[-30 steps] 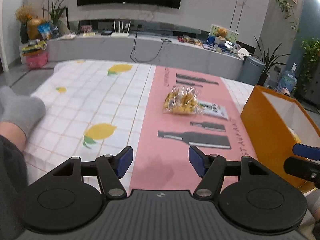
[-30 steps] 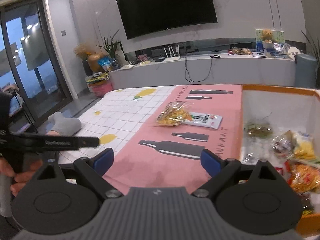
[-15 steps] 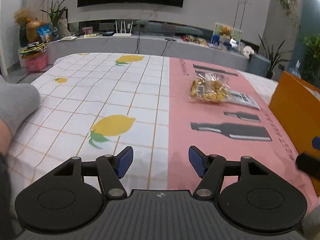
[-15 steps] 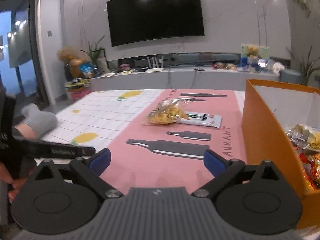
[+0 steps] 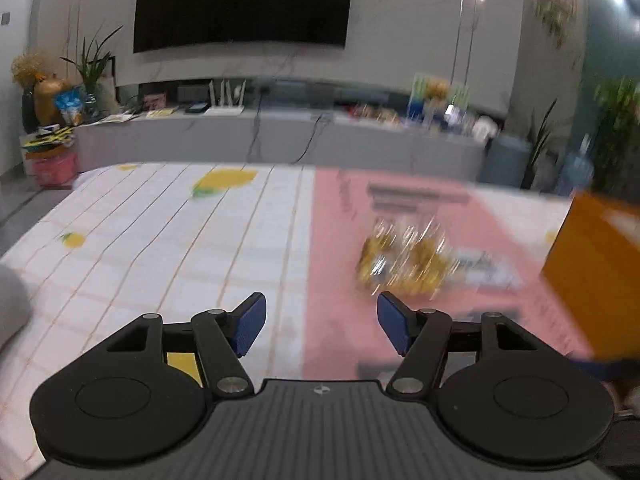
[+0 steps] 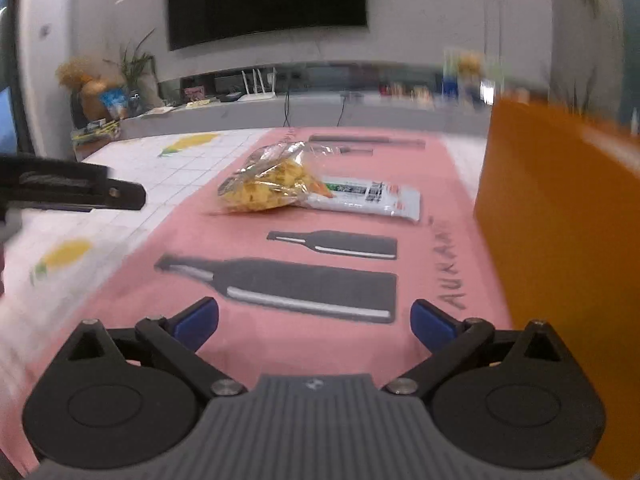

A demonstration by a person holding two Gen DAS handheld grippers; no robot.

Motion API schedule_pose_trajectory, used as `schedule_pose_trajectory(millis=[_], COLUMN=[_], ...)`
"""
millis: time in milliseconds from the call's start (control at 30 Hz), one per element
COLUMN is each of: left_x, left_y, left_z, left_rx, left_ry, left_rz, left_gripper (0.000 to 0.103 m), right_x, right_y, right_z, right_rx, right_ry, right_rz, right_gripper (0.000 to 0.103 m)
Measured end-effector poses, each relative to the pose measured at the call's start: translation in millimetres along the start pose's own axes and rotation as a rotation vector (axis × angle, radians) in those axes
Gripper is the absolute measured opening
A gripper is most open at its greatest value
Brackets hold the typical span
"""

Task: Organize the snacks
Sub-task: 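Grasp the clear bag of yellow pasta snacks with the left tool and lift it, then grasp the white spicy-strip packet with the right tool while the left tool holds the pasta bag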

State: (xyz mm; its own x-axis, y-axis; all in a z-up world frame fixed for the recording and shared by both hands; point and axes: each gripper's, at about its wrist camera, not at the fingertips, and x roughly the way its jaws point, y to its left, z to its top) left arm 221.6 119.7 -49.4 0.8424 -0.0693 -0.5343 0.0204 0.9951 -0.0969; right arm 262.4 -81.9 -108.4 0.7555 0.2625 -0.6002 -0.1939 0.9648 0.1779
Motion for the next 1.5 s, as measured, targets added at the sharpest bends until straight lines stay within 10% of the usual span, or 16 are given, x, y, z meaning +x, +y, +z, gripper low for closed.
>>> schedule_pose_trajectory(millis=[200,733,1100,1500], left_x=[30,121,152,88], left_y=[-12,-50,-67,-33], left_z=[24,65,50,35], left_rx=[-0.033,0.004,0.023,0.081], left_ry=[0.091,0.310,0.383,0.439], left_rz=[-0.068,-0.145,-0.023,0.056], left_gripper=[0.078,0.090,0.103,0.087], right_x=[38,41,41,40], right_y=[16,13,13,14], right_z=[21,24,25,25], right_rx=[-0.114,-0.104,-0.103,-0.102], right_ry=[0.055,0.054,0.053,0.053], right_rz=[-0.123,-0.122,-0.122,-0.123], right_gripper=[0.100,0.100,0.100,0.100])
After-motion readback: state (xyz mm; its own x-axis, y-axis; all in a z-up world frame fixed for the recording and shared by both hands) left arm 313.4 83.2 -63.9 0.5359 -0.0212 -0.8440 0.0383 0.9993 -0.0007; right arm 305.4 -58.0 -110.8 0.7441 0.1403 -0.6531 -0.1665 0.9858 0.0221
